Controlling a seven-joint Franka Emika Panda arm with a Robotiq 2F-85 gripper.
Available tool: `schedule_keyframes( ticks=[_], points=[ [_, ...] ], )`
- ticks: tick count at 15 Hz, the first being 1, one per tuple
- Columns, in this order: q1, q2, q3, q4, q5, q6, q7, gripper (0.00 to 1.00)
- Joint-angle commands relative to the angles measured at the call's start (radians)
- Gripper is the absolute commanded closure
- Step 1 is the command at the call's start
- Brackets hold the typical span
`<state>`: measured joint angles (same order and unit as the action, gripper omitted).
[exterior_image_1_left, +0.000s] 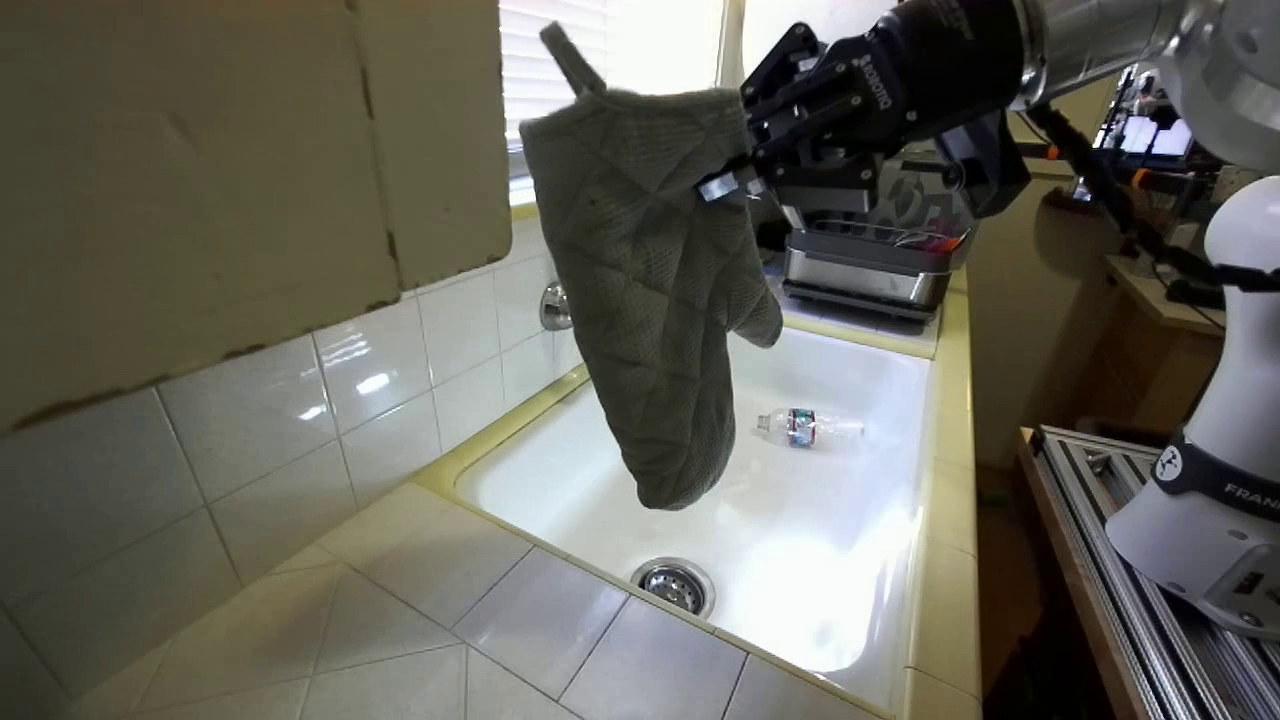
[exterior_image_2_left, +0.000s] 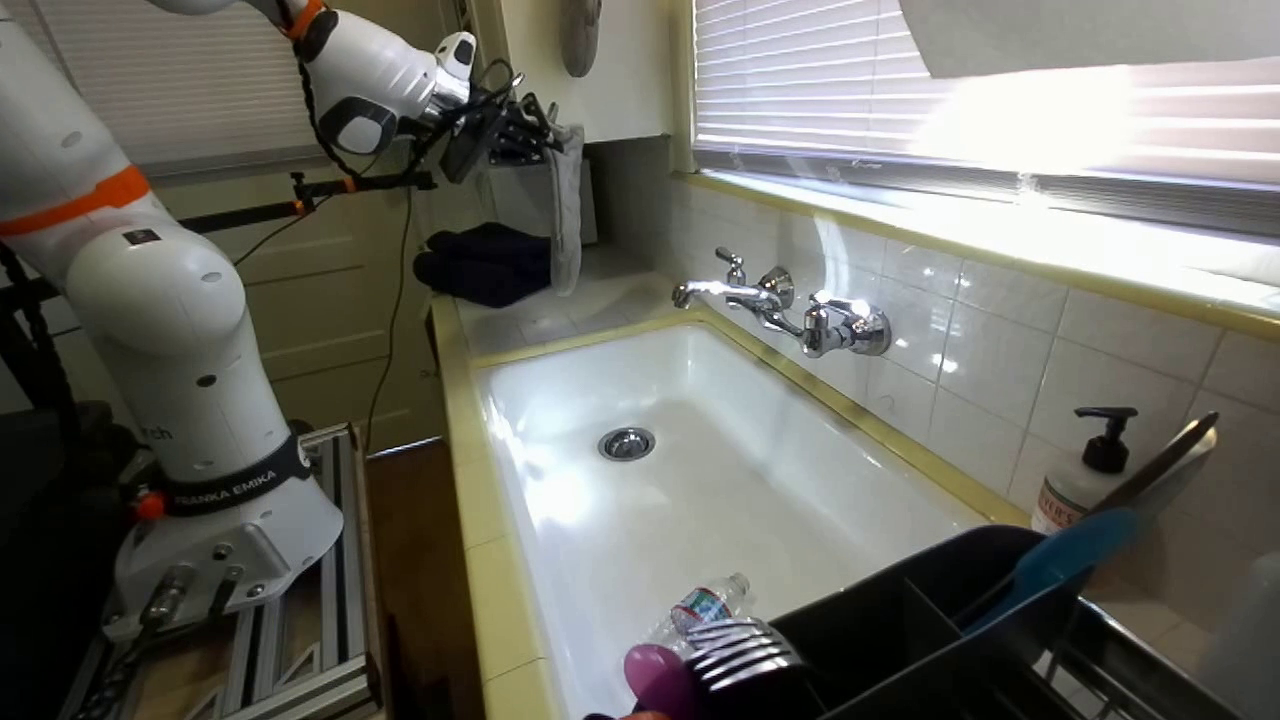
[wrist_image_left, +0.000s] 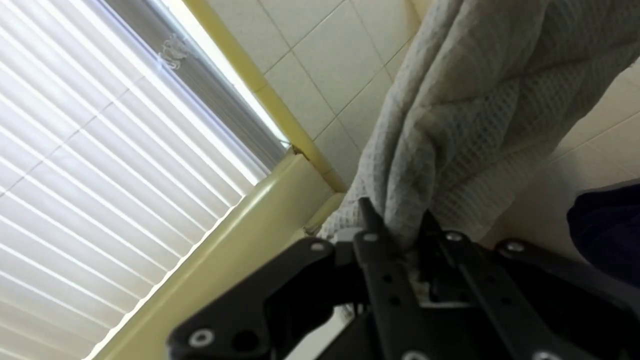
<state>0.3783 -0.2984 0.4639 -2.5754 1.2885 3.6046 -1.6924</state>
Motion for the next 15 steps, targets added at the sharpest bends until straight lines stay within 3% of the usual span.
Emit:
schedule_keyframes(
  ticks=[1, 8, 15],
  points=[
    [-0.002, -0.099, 0.019, -0.005, 0.077, -0.025, -0.102, 0.96],
    [0.009, -0.214, 0.016, 0.010, 0.071, -0.036, -0.184, 0.96],
    [0.039, -0.287, -0.007, 0.059, -0.010, -0.067, -0.199, 0.96]
  ],
)
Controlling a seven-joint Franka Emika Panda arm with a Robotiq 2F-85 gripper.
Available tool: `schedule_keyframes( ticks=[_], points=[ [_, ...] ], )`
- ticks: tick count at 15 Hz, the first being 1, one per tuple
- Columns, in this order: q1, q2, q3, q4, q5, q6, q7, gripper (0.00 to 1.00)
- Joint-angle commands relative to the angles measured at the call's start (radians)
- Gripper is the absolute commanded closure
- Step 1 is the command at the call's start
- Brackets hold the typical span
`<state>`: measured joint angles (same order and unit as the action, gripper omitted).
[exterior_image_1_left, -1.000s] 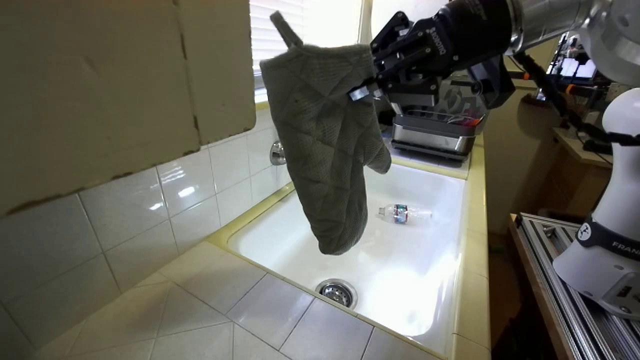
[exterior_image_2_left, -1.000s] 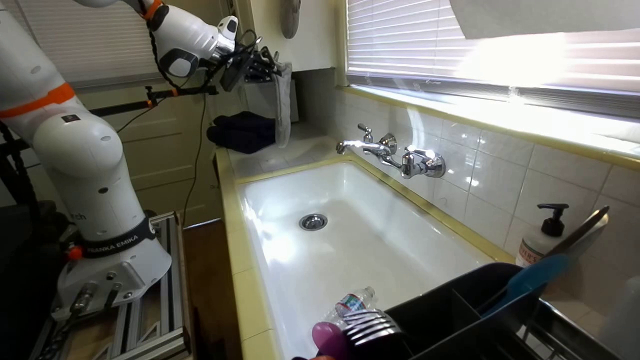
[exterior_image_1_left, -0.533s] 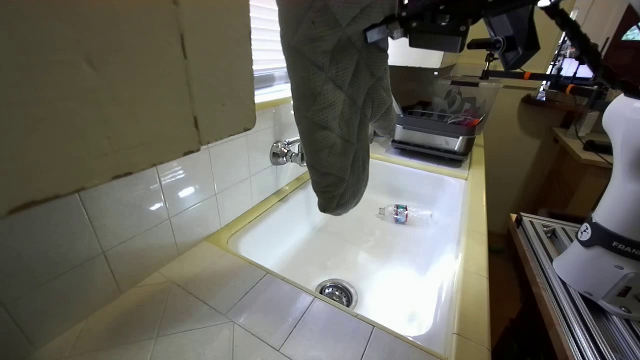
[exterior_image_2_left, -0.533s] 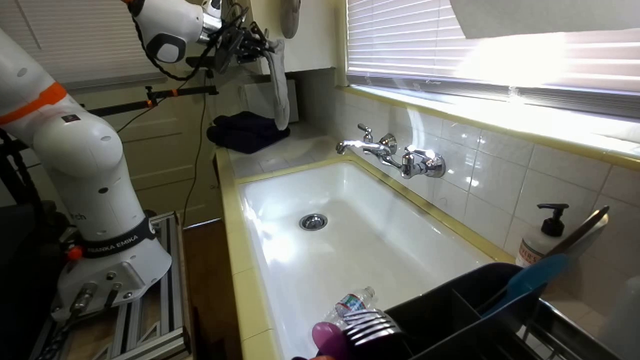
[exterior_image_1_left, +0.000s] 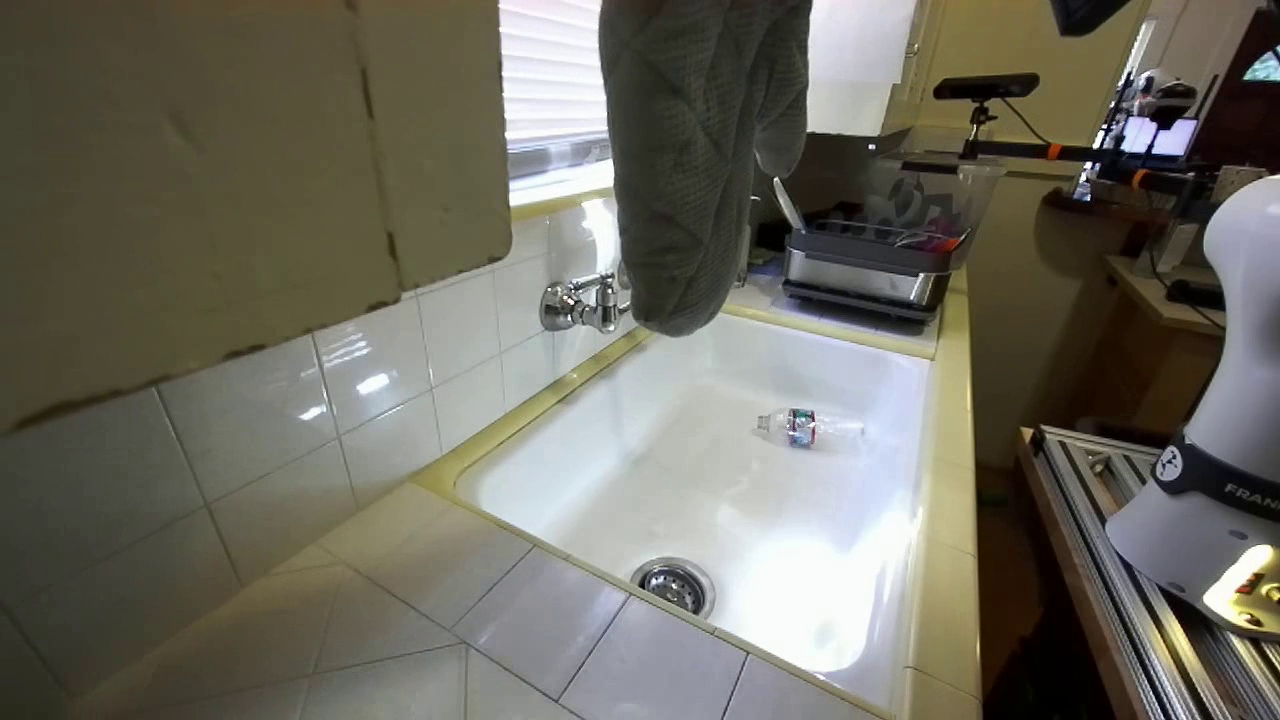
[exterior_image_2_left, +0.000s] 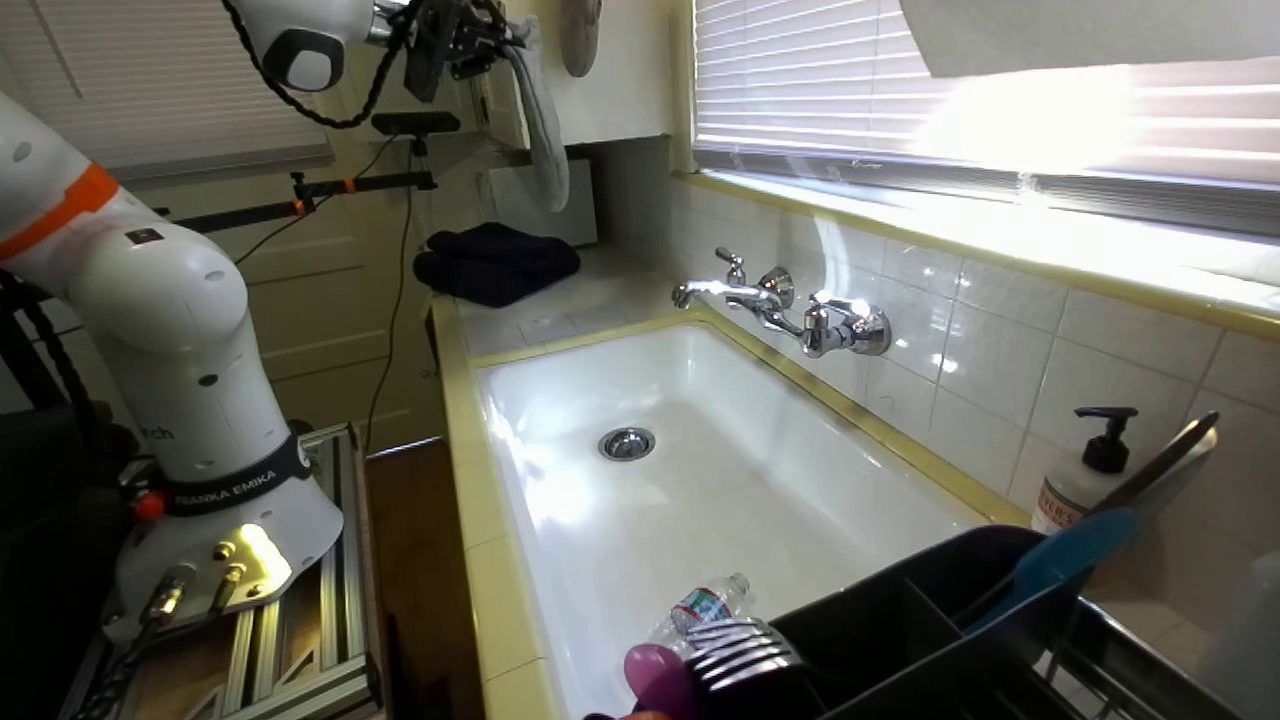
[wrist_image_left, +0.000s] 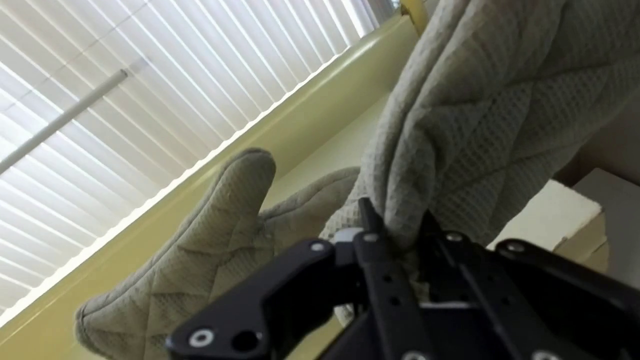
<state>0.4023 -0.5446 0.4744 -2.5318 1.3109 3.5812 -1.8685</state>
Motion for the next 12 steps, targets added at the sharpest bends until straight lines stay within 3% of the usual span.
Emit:
schedule_keyframes(
  ticks=[1, 12],
  points=[
    [0.017, -0.043, -0.020, 0.028, -0.049, -0.038, -0.014, 0.96],
    [0.013, -0.008, -0.035, 0.141, -0.215, 0.114, 0.073, 0.96]
  ],
)
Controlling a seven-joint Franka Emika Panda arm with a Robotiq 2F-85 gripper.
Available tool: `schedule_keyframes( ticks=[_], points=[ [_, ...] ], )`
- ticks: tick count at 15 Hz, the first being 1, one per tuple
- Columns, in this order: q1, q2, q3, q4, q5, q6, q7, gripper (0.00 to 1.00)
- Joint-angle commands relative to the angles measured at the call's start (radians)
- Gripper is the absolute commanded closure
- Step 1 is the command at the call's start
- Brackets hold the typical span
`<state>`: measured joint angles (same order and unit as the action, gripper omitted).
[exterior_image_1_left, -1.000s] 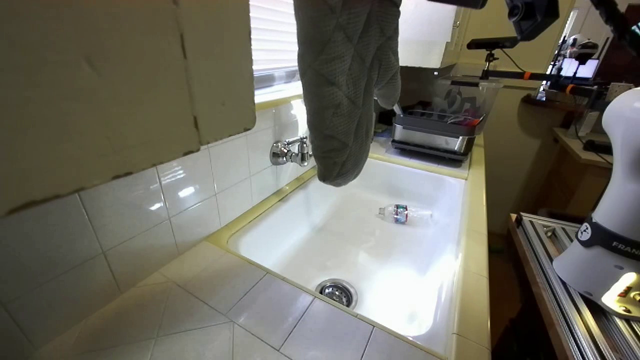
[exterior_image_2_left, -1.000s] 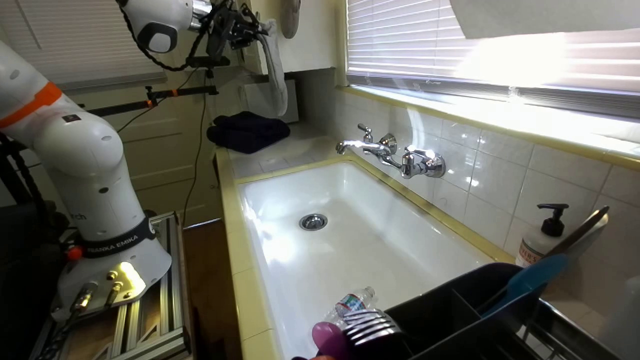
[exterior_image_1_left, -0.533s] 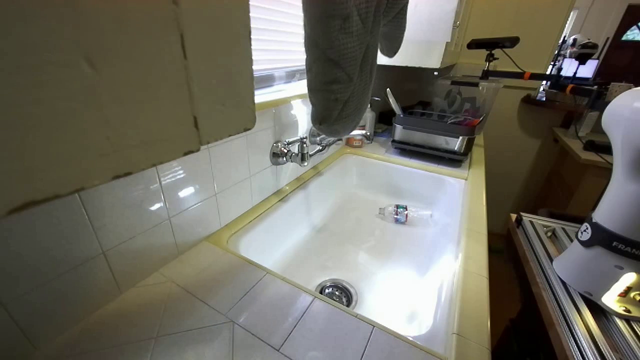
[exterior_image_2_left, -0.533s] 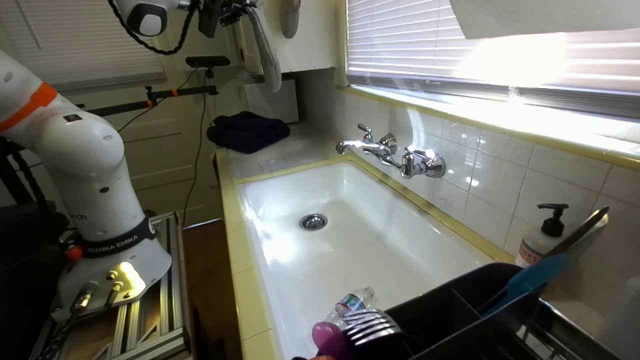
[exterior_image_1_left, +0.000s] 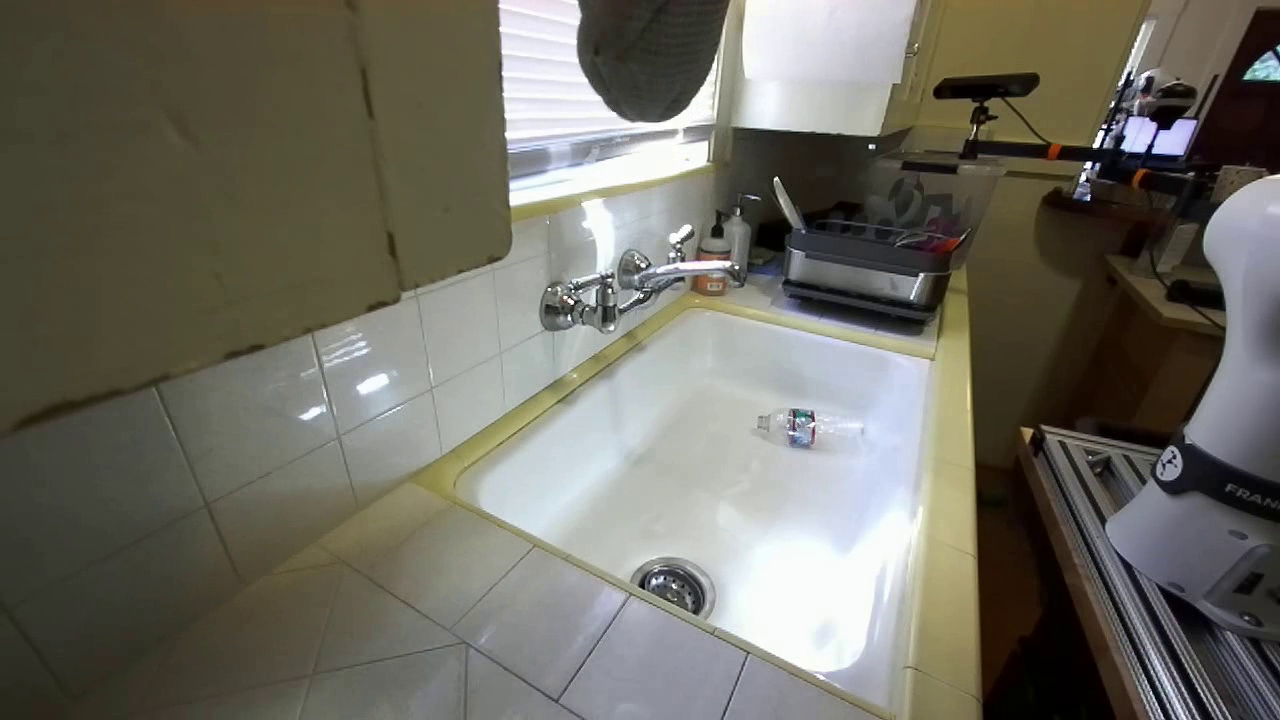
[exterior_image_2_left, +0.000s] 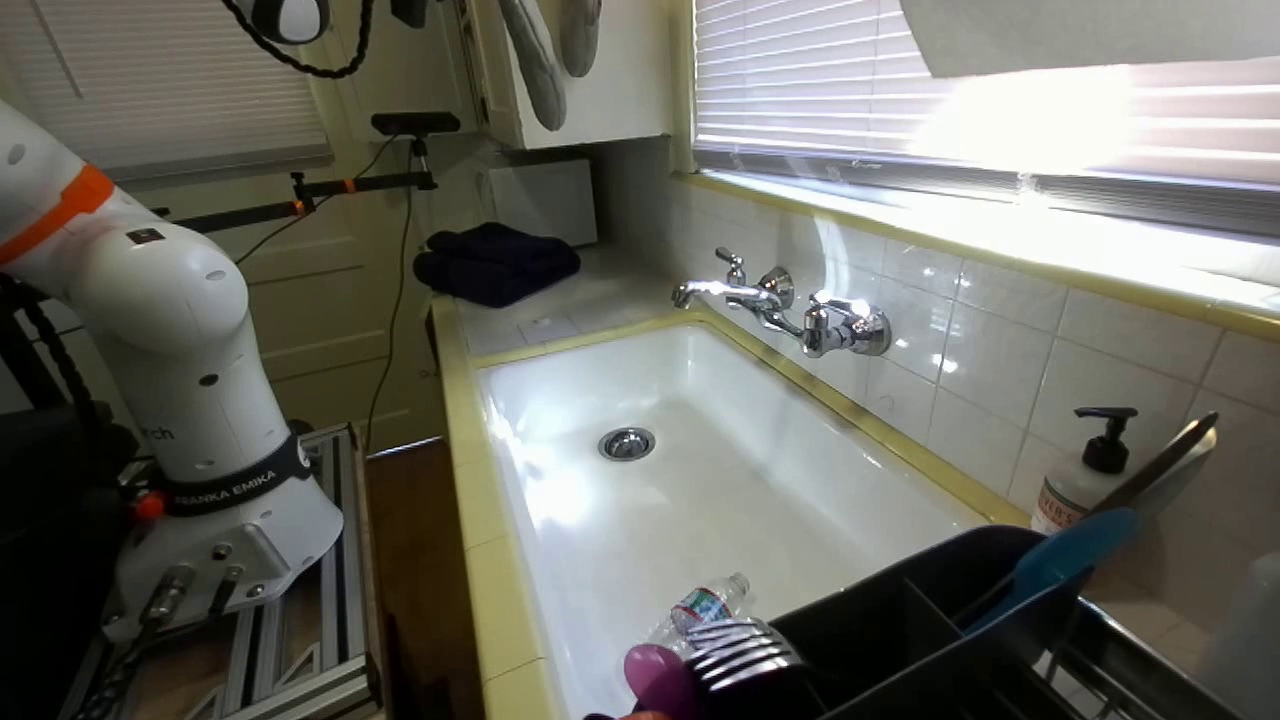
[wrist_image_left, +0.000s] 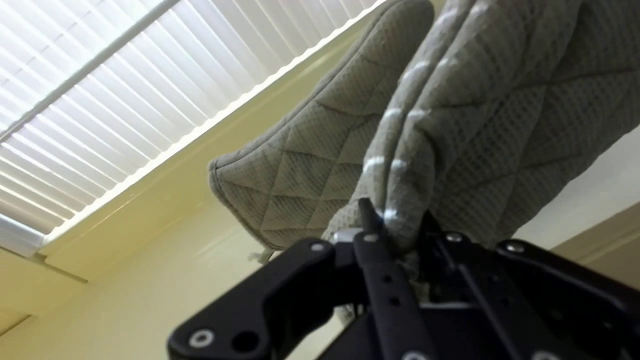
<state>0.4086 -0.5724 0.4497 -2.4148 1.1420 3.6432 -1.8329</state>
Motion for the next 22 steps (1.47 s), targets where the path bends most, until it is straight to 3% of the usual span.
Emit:
schedule_keyframes(
  ticks=[1, 2, 7, 8, 22],
  points=[
    [0.000, 0.001, -0.002, 0.006, -0.010, 0.012, 0.009, 0.96],
    [0.000, 0.002, -0.002, 0.008, -0.012, 0.014, 0.011, 0.82],
    [-0.001, 0.004, -0.002, 0.006, -0.011, 0.014, 0.011, 0.82],
    [-0.001, 0.004, -0.002, 0.006, -0.011, 0.014, 0.011, 0.96],
    [-0.129, 0.100, 0.022, 0.255, 0.018, -0.002, -0.035, 0.96]
  ],
)
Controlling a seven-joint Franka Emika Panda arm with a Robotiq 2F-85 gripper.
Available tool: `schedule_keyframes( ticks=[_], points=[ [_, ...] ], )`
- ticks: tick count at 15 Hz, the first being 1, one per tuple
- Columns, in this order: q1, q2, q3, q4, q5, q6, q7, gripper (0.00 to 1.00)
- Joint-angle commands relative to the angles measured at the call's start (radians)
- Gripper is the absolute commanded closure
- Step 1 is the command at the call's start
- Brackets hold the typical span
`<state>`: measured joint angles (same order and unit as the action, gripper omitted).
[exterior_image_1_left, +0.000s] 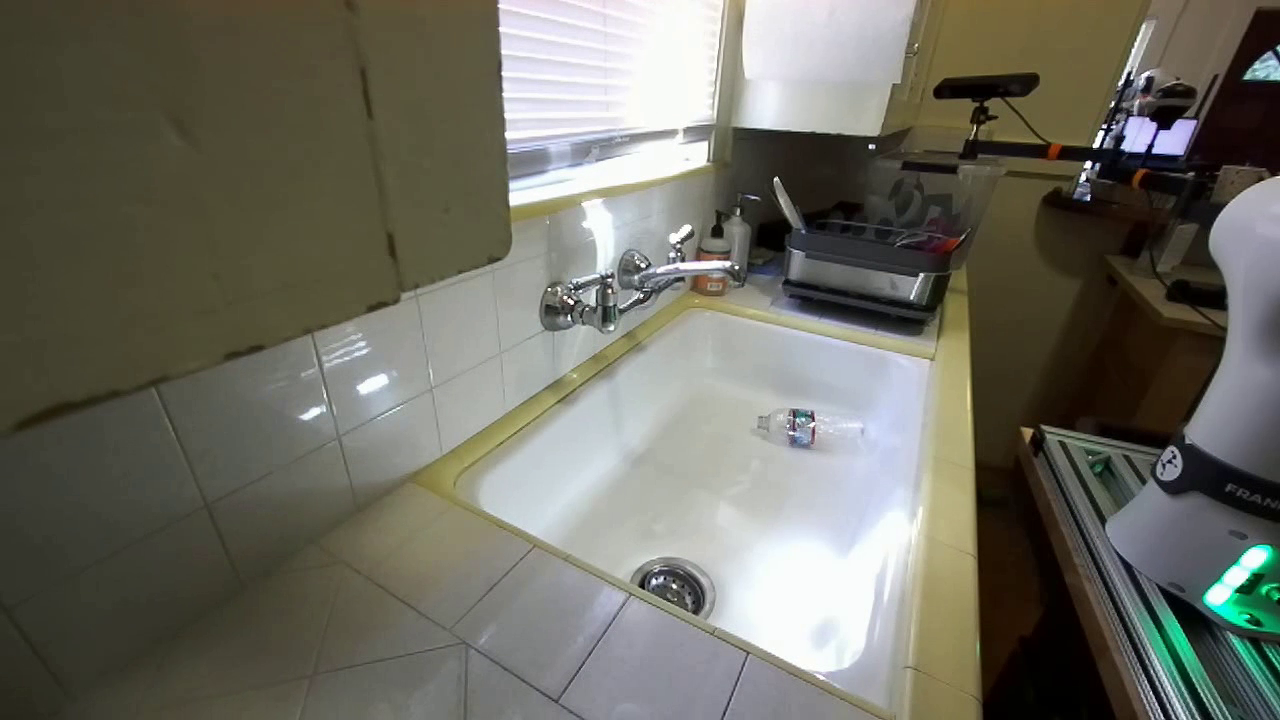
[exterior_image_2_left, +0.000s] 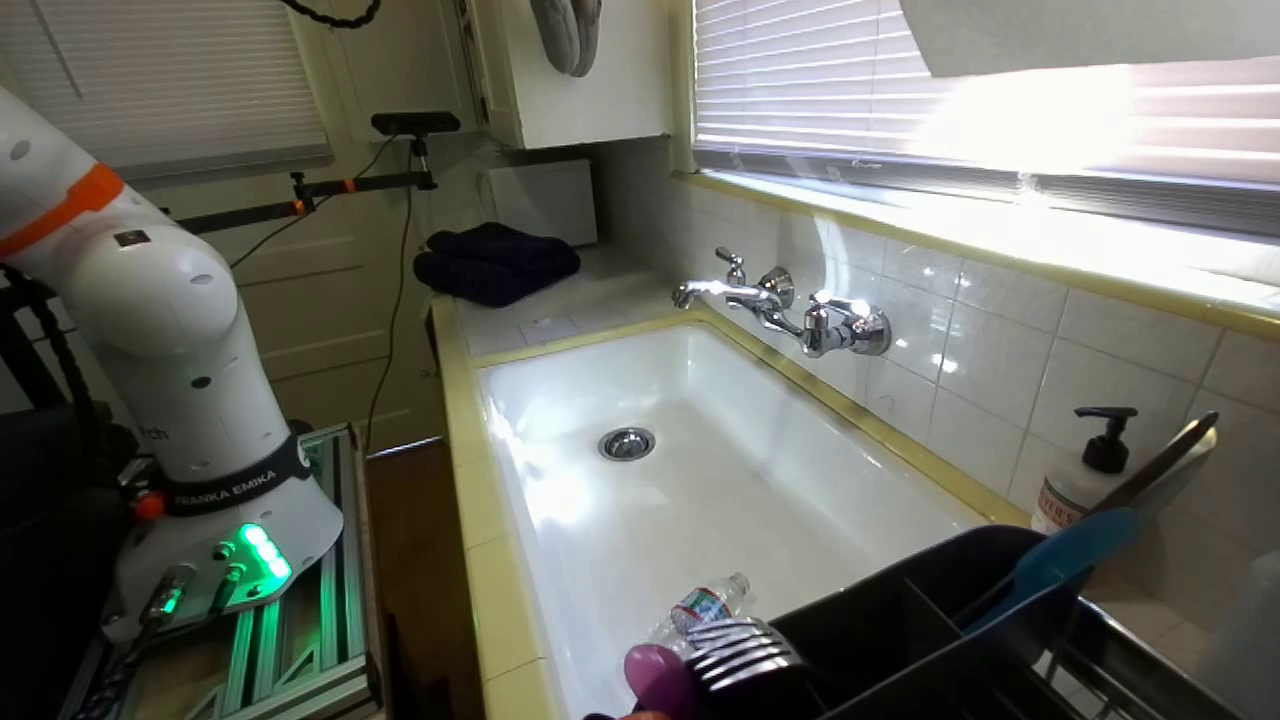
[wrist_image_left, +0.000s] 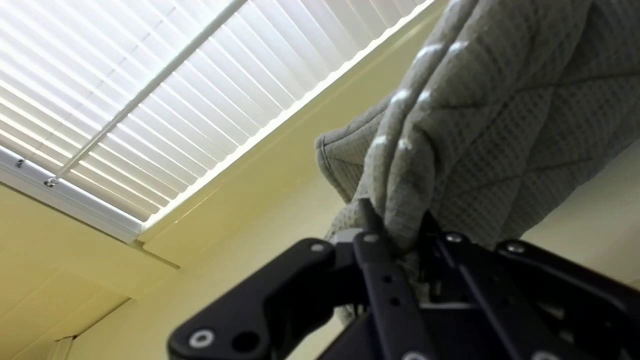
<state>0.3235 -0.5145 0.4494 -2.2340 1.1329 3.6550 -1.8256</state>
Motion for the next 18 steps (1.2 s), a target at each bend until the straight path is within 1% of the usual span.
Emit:
schedule_keyframes(
  ticks=[1, 4, 9, 18],
  points=[
    [-0.057, 0.054, 0.029, 0.093, 0.035, -0.018, -0.053, 0.96],
    [-0.090, 0.087, 0.052, 0.142, 0.057, -0.029, -0.084, 0.96],
    [-0.130, 0.131, 0.109, 0.212, 0.115, -0.033, -0.170, 0.96],
    [-0.184, 0.203, 0.188, 0.366, 0.238, 0.009, -0.328, 0.96]
  ],
)
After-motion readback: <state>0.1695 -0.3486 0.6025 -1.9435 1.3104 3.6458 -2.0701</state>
